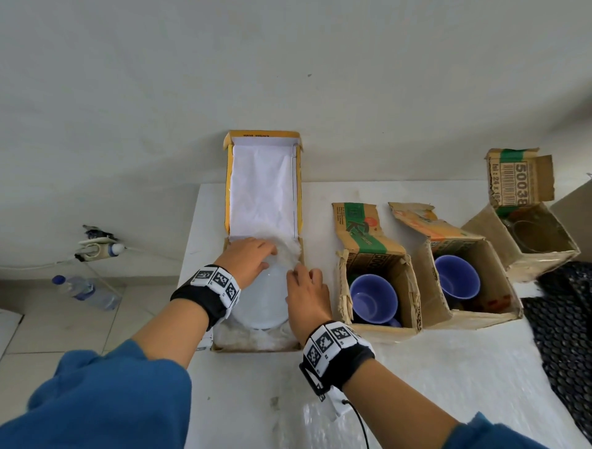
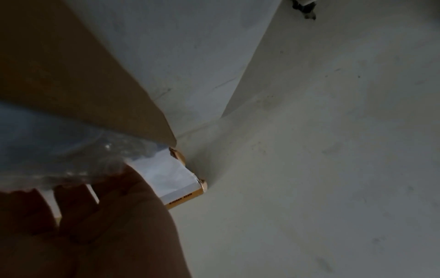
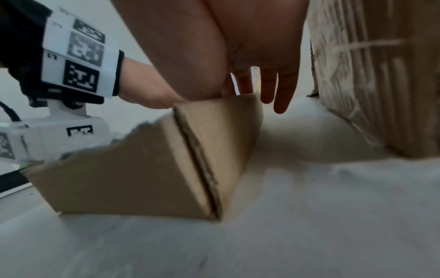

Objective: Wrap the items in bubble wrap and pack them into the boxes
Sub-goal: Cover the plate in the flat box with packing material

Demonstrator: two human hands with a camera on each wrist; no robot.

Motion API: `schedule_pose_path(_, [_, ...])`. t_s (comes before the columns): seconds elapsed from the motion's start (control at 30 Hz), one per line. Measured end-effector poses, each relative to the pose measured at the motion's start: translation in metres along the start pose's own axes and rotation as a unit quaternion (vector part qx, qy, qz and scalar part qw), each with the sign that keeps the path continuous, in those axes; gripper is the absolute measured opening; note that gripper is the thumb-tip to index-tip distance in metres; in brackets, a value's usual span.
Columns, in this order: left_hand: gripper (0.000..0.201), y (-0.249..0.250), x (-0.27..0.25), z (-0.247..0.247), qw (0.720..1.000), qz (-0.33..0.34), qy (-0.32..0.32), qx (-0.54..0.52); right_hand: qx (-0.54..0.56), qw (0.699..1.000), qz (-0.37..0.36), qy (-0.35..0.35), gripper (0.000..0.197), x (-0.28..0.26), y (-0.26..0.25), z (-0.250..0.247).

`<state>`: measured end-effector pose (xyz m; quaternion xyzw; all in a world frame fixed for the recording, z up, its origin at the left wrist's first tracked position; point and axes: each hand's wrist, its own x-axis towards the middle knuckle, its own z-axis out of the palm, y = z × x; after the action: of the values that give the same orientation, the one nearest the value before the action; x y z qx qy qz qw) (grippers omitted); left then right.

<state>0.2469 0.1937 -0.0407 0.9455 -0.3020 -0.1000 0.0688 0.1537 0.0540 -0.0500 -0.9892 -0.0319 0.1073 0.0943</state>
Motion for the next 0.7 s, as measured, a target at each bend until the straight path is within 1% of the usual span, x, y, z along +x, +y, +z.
schedule_pose_path(0.1, [0.035,0.000,0.006,0.004,1.000,0.000,0.006,-0.013,0.029,0.999,0.006,-0.018,0.046,0.003,0.002,0.003])
schedule_pose_path(0.2, [0.030,-0.005,0.009,0.010,0.999,-0.005,0.017,-0.047,0.062,0.998,0.013,-0.023,0.047,0.005,0.003,0.005])
schedule_pose_path(0.27, [0.025,-0.006,0.010,0.014,0.997,-0.022,0.054,-0.047,0.065,0.997,0.013,-0.027,0.050,0.006,0.003,0.006])
schedule_pose_path(0.43, [0.007,-0.006,0.014,0.022,0.990,-0.031,0.135,-0.015,0.051,0.998,-0.001,-0.027,0.053,0.005,0.003,0.007])
schedule_pose_path(0.47, [0.008,-0.005,0.015,0.023,0.988,-0.044,0.144,-0.038,0.057,0.998,0.002,-0.029,0.054,0.004,0.003,0.007])
schedule_pose_path(0.57, [0.017,-0.006,0.016,0.021,0.986,-0.060,0.132,-0.088,0.066,0.997,0.008,-0.029,0.057,0.003,0.002,0.008])
schedule_pose_path(0.6, [0.018,-0.005,0.016,0.020,0.983,-0.053,0.133,-0.117,0.063,0.998,0.007,-0.031,0.058,0.003,0.001,0.008])
schedule_pose_path(0.63, [0.021,-0.004,0.017,0.020,0.983,-0.034,0.139,-0.115,0.059,0.998,0.005,-0.030,0.058,0.003,0.001,0.007])
schedule_pose_path(0.7, [0.031,-0.001,0.016,0.019,0.988,0.006,0.114,-0.102,0.049,0.998,0.001,-0.028,0.056,0.003,0.001,0.007])
